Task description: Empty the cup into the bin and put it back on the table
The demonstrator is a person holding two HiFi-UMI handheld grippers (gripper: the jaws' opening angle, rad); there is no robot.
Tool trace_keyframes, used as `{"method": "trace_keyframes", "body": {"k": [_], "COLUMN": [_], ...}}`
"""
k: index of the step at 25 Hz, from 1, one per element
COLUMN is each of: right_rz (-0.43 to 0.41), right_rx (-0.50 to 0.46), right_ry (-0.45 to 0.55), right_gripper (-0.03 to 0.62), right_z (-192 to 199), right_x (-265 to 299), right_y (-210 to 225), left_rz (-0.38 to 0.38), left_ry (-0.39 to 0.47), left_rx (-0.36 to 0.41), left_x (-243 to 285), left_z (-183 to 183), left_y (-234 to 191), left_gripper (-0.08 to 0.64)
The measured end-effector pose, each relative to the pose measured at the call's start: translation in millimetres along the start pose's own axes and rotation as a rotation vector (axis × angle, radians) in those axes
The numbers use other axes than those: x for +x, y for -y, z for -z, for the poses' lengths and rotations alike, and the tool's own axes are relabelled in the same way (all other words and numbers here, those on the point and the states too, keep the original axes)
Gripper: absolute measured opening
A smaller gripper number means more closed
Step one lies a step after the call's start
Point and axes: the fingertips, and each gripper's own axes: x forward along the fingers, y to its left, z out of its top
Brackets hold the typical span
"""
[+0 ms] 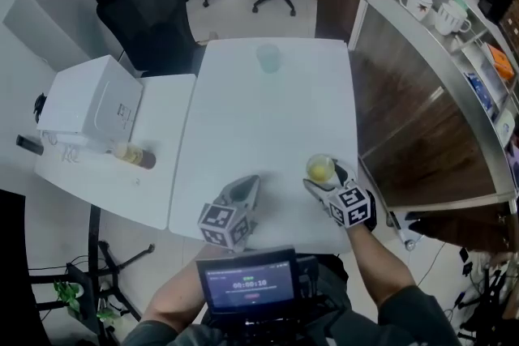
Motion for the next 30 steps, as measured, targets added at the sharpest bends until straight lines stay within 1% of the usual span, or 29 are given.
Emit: {"method": "trace_keyframes", "body": {"k": [3,7,11,13,20,26,30], "right_rz": [-0.008,-0.003,0.007,0.017,-0.001,-0.001,0.031], "right_rx": [-0.005,0.007,-0.001,-0.009,-0.014,-0.015,-0.024], "right_ry": [-0.002,0.024,0.048,0.057,0.072,0.096,0.115], "right_gripper": [0.417,0.417,0.416,0.393,0.386,0.385,0.385], "right_z": [2.7,0.9,-1.2,-2.5,-5.5,-28.1,-49.5], "right_x": [6.9,13.6,18.8,19.6,14.4,-10.3,-39.4], "right_y": [-0.7,-0.2,0.2,1.5,-1.4,-9.9,-9.6], "left_rz": [0.011,0.028,0.051,0.050,0.042,0.045,0.057], "left_ry": [-0.015,-0.026,-0.027,-0.031,-0.034,-0.024,0.006], "left_rx": [-0.015,-0.035,-0.024,-0.016,-0.023,-0.036,-0.036], "left_x": [8.7,15.1,16.9,18.6,18.8,10.5,2.9], "left_z": [11.2,19.0,19.9,20.1,22.5,10.7,-8.7], "left_y": [-2.0,-0.3,1.8,-2.0,-8.7,-3.4,7.6], "left_gripper": [-0.009,-0.009,-0.009,-0.009,-0.009,-0.009,-0.009]}}
